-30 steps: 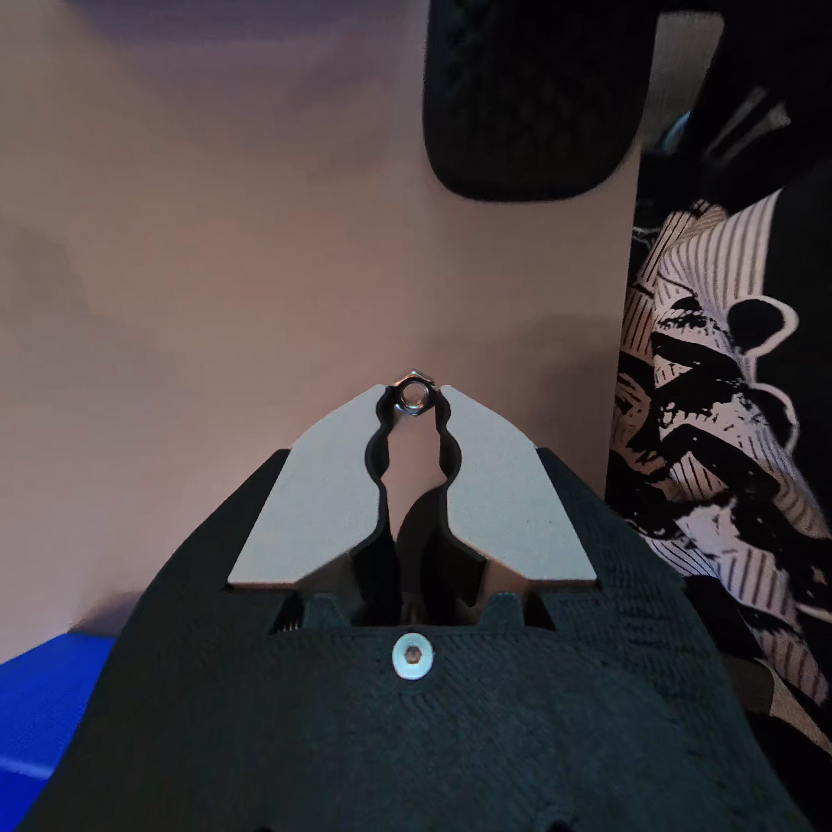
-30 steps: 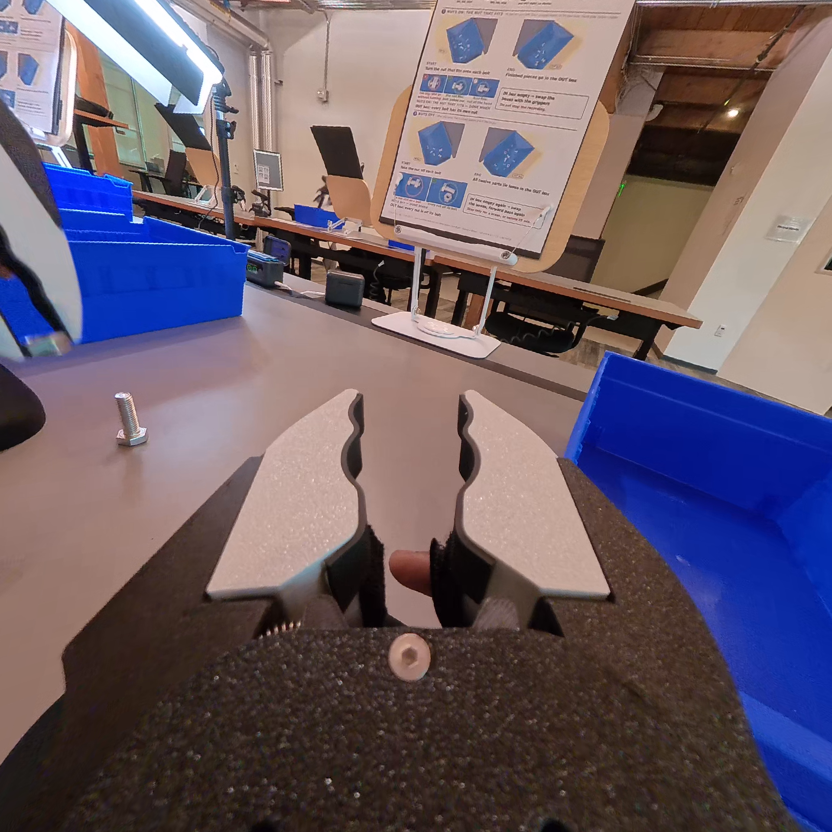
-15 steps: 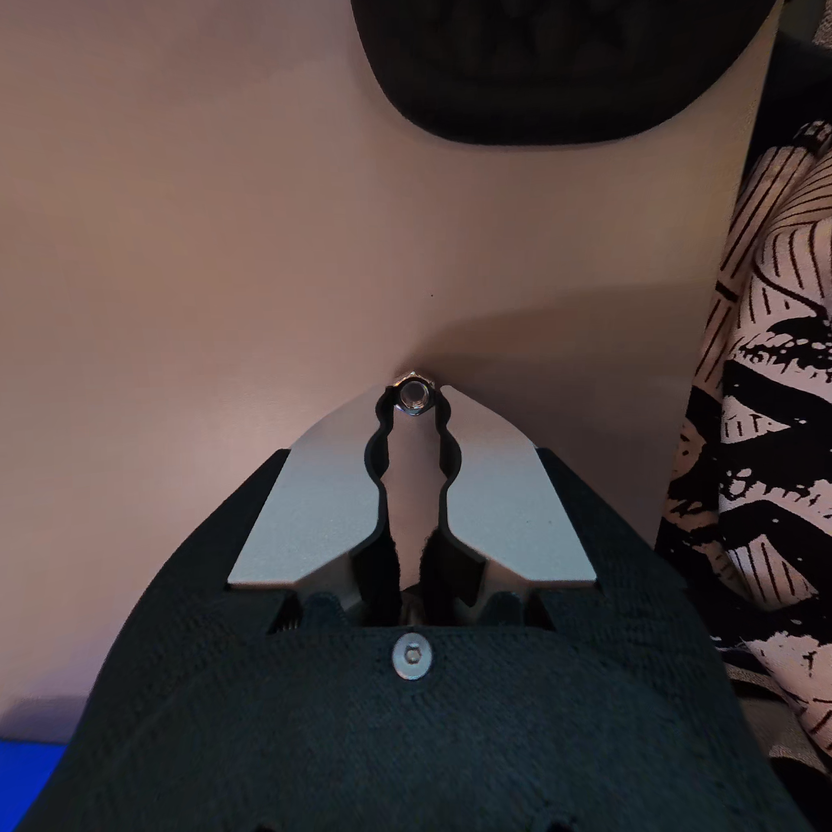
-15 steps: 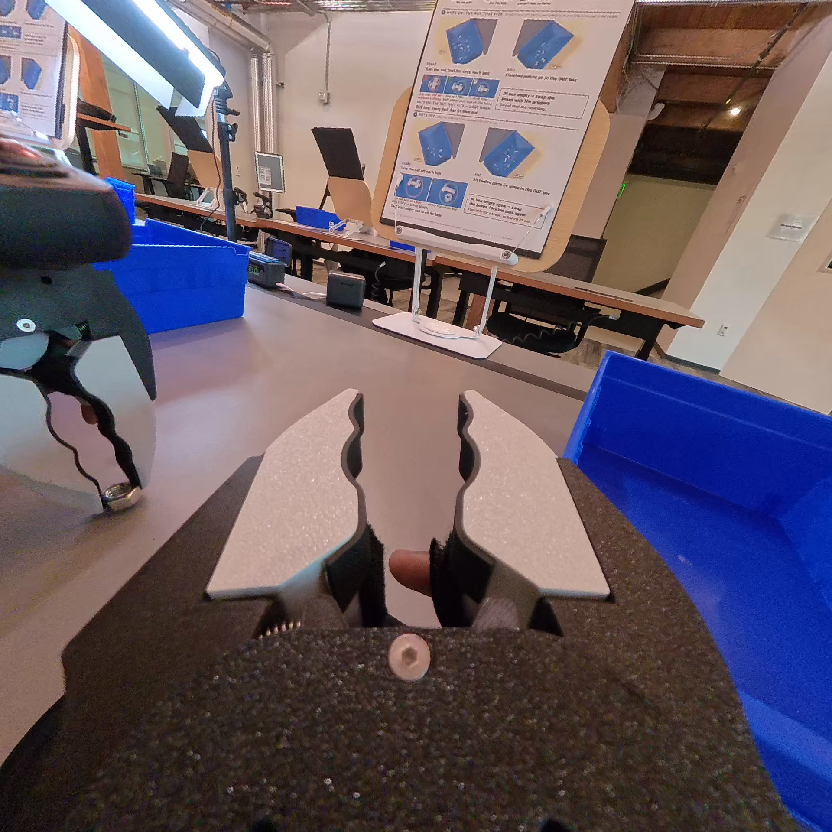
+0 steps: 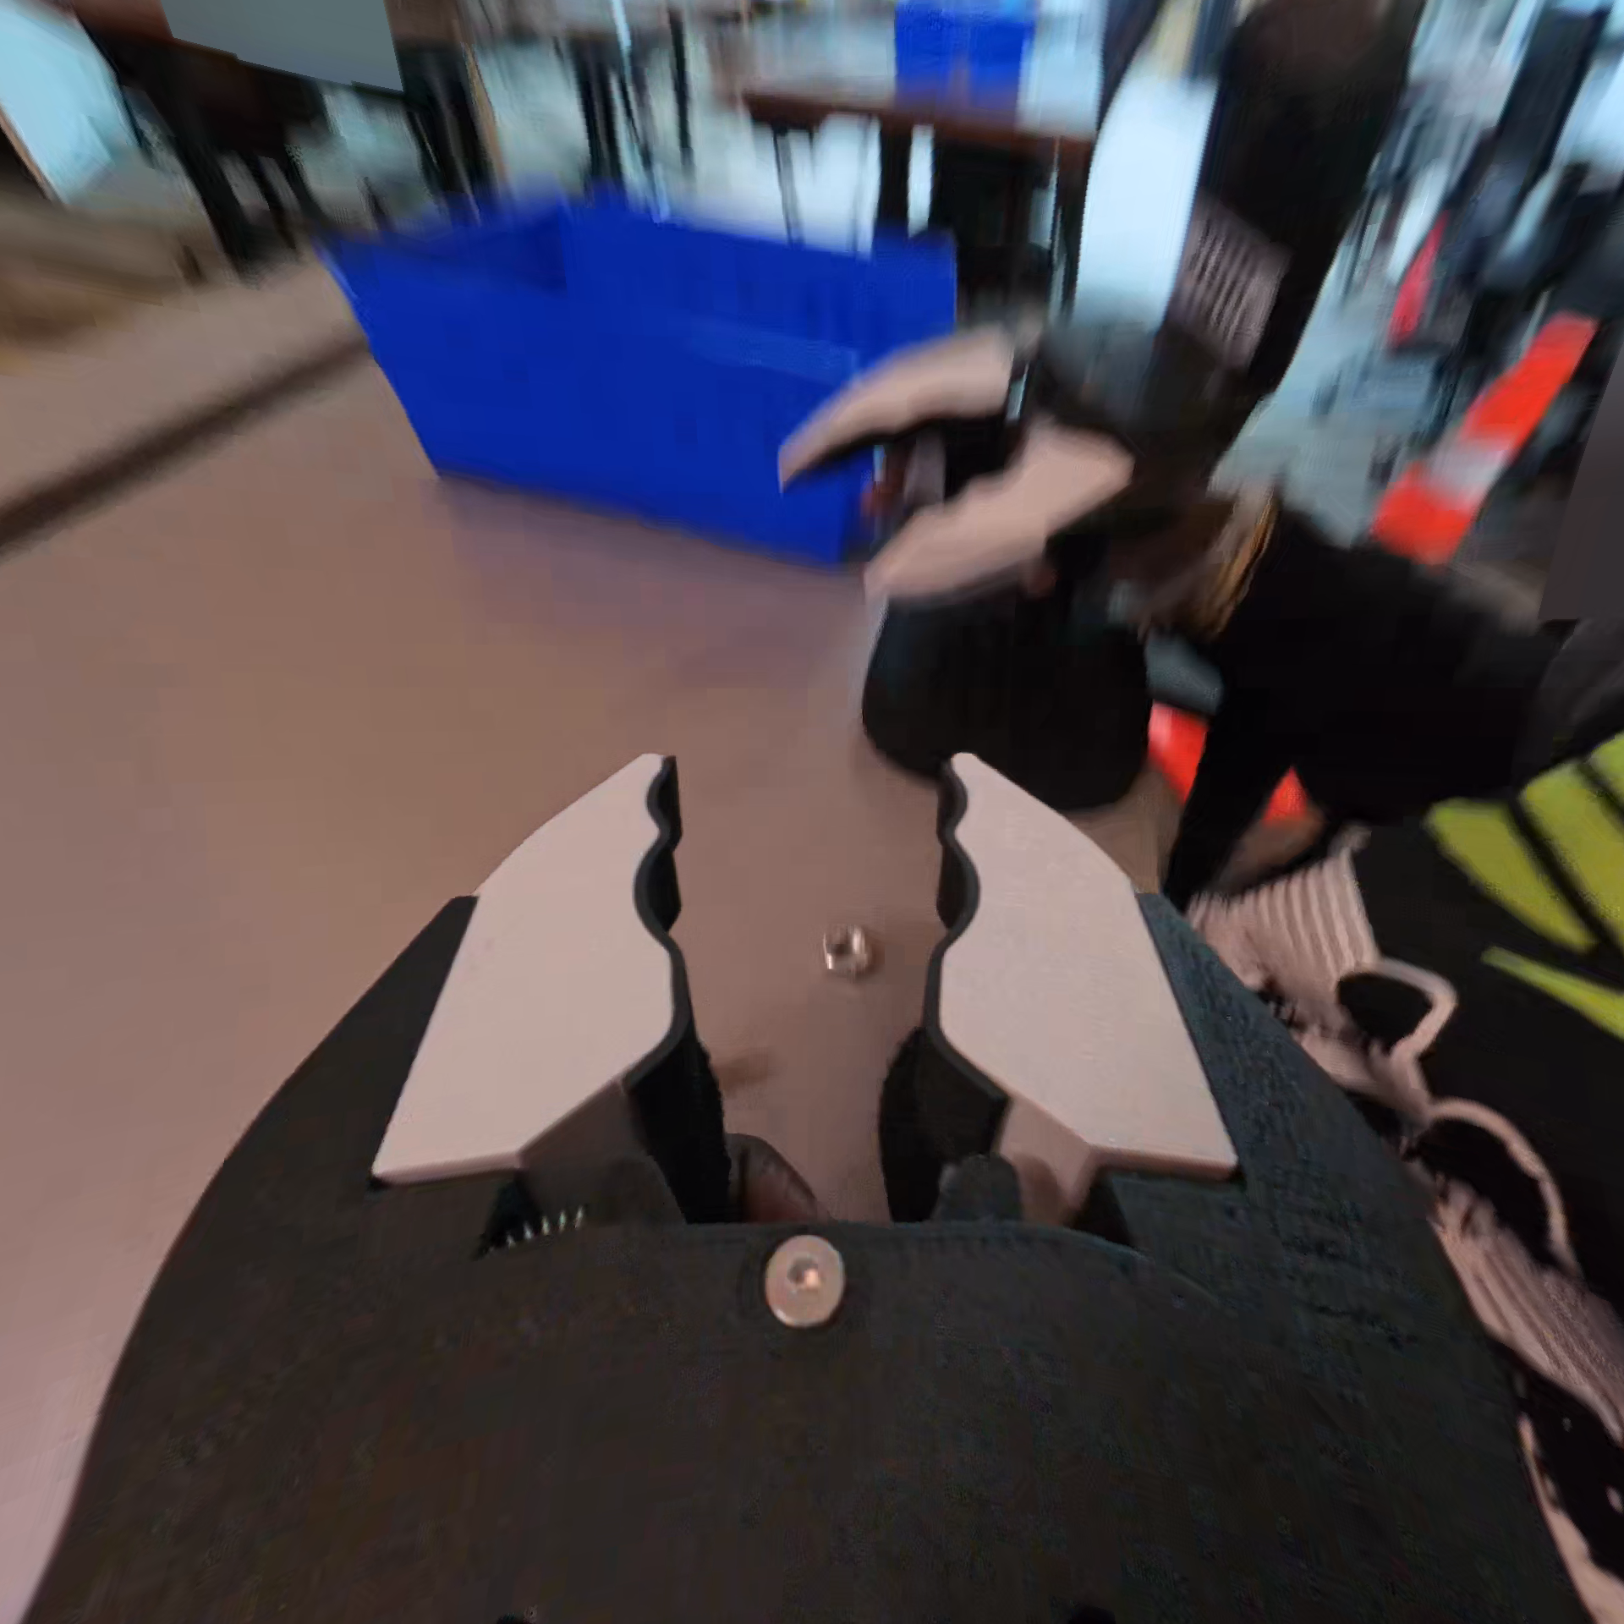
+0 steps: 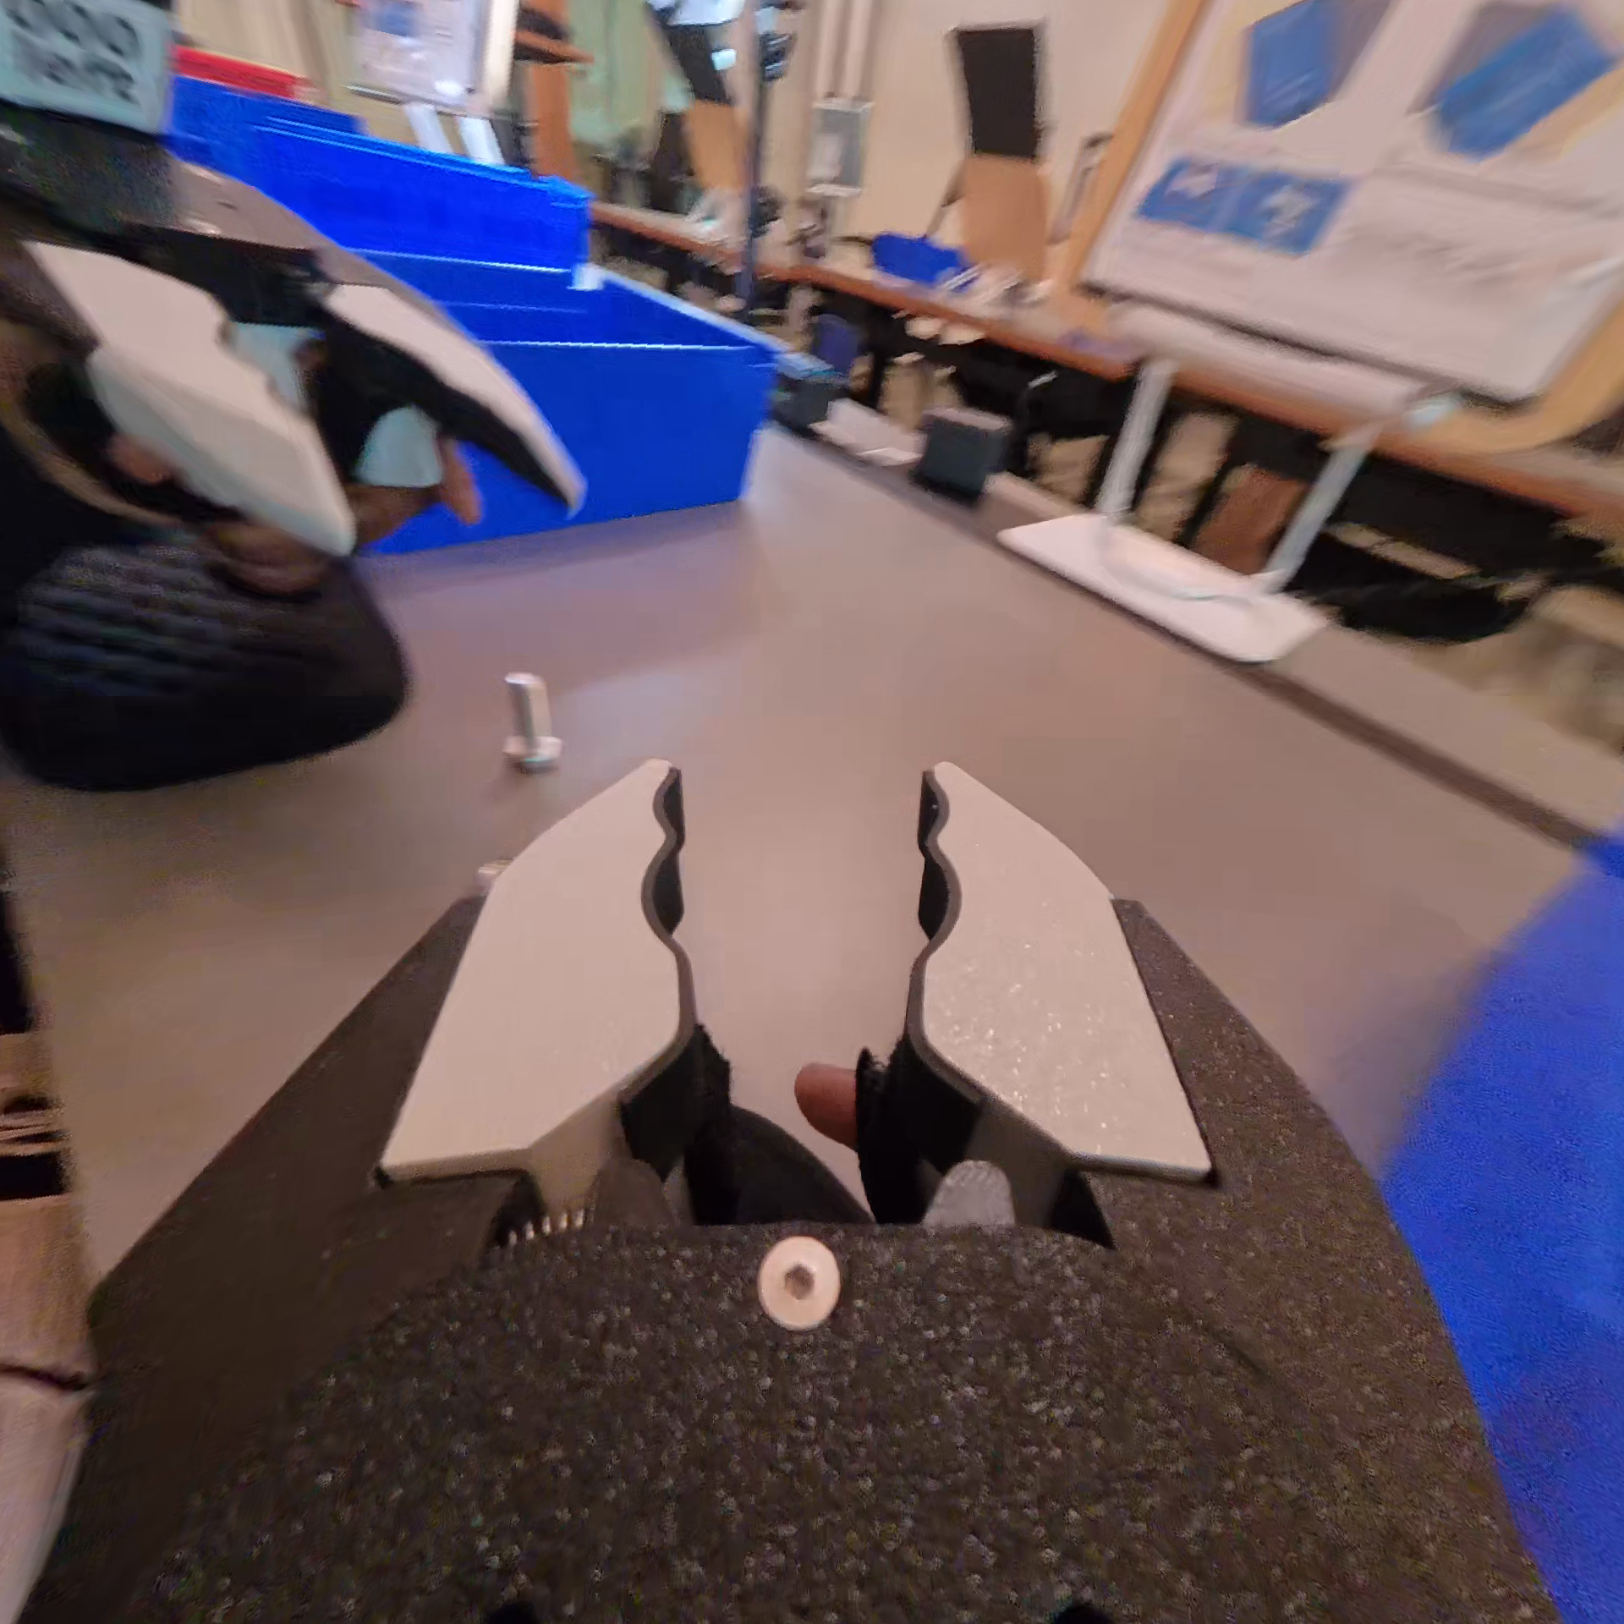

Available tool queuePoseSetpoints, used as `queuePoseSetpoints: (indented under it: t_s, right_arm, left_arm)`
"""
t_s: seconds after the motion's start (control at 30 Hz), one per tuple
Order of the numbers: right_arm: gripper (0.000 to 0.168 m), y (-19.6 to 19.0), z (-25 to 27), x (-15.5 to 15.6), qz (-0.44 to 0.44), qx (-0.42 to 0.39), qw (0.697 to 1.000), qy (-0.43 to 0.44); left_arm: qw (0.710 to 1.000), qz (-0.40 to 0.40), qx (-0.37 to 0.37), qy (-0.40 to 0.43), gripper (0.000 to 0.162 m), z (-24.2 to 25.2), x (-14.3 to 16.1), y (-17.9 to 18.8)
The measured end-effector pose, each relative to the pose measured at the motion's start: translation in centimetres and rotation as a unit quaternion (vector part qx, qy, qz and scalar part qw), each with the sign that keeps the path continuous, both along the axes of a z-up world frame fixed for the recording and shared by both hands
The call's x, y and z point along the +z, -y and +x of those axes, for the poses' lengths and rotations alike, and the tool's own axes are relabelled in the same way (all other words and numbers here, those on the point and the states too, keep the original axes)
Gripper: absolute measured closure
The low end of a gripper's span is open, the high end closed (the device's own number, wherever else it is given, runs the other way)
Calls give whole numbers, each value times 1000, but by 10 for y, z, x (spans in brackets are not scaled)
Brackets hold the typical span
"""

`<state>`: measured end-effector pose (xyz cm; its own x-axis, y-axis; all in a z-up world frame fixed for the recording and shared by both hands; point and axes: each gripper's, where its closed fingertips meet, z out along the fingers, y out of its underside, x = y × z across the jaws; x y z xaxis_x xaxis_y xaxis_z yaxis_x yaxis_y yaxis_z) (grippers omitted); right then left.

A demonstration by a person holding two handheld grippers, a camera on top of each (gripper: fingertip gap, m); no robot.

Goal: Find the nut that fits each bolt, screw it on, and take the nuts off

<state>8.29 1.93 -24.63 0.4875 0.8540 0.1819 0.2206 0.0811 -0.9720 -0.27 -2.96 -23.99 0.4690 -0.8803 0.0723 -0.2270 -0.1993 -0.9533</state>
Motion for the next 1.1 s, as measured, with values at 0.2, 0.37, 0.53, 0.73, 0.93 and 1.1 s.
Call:
queuePoseSetpoints:
  t_s: [0.2,0.37,0.53,0.73,0.93,1.1]
  right_arm:
    - [123,34,-83,-24,-123,130,983,50]
    - [139,35,-123,-47,-139,139,973,122]
    - [144,34,-139,-64,-149,143,966,157]
    - [158,31,-139,-65,-145,141,966,163]
    - [159,38,-127,-16,-148,163,971,99]
    - [159,61,-118,41,-120,210,969,45]
  left_arm:
    - [976,97,47,187,97,-44,37,13]
    - [976,98,37,189,97,-48,30,22]
    - [980,99,32,171,97,-47,24,24]
    - [981,95,38,164,98,-48,21,22]
    - [988,87,69,111,103,-43,9,13]
    - [987,123,96,35,112,-32,1,10]
